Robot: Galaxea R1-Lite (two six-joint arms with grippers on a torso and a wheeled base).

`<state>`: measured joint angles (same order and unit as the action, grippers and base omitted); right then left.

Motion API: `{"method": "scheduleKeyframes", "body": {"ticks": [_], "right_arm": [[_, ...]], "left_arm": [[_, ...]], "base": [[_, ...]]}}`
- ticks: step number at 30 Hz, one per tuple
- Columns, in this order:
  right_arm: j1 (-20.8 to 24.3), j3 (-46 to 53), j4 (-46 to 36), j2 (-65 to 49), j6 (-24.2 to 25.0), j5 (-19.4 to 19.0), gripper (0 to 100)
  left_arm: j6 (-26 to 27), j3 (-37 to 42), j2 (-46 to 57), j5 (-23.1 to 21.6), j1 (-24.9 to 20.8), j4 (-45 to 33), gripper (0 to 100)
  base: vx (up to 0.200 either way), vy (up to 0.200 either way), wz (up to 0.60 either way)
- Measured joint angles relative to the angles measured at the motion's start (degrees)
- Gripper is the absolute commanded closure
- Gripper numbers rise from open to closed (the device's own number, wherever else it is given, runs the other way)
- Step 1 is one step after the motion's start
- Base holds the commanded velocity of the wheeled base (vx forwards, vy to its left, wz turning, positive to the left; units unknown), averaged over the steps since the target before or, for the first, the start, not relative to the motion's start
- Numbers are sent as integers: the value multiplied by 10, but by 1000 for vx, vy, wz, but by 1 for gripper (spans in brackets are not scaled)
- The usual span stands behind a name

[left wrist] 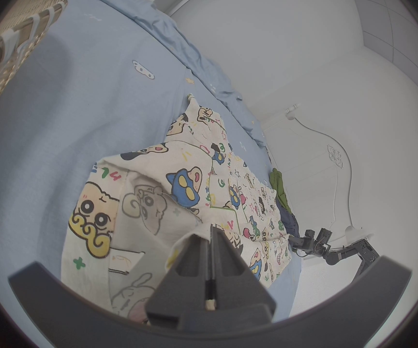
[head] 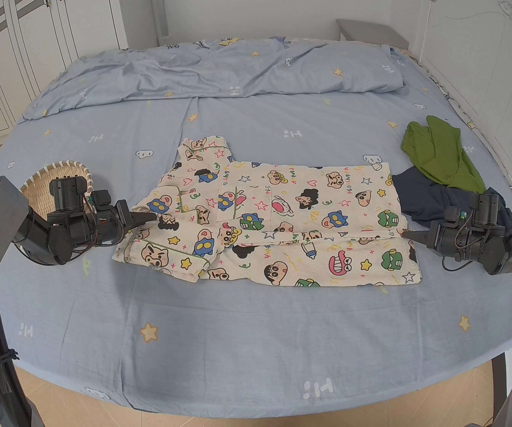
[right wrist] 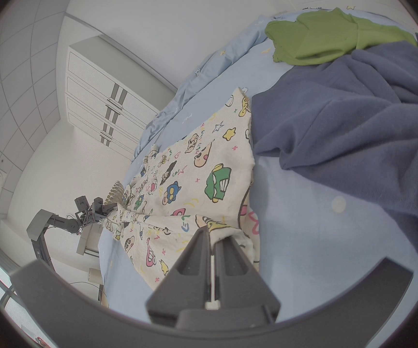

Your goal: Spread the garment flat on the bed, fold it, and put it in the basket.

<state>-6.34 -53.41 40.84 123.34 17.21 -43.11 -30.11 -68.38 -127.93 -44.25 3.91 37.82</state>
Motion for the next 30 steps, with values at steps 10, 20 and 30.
{"method": "scheduleKeyframes", "body": {"ticks": [10, 20, 30], "right_arm": [[0, -1, 0, 0, 0, 4, 100], [0, 0, -1, 0, -1, 4, 0], [2, 3, 0, -1, -1, 4, 0]], "left_arm": [[0, 1, -1, 2, -1, 2, 100], [1, 3, -2, 3, -3, 1, 0], [0, 2, 2, 3, 5, -1, 0]], "base": [[0, 0, 0], [0, 0, 0], [0, 0, 0]]}}
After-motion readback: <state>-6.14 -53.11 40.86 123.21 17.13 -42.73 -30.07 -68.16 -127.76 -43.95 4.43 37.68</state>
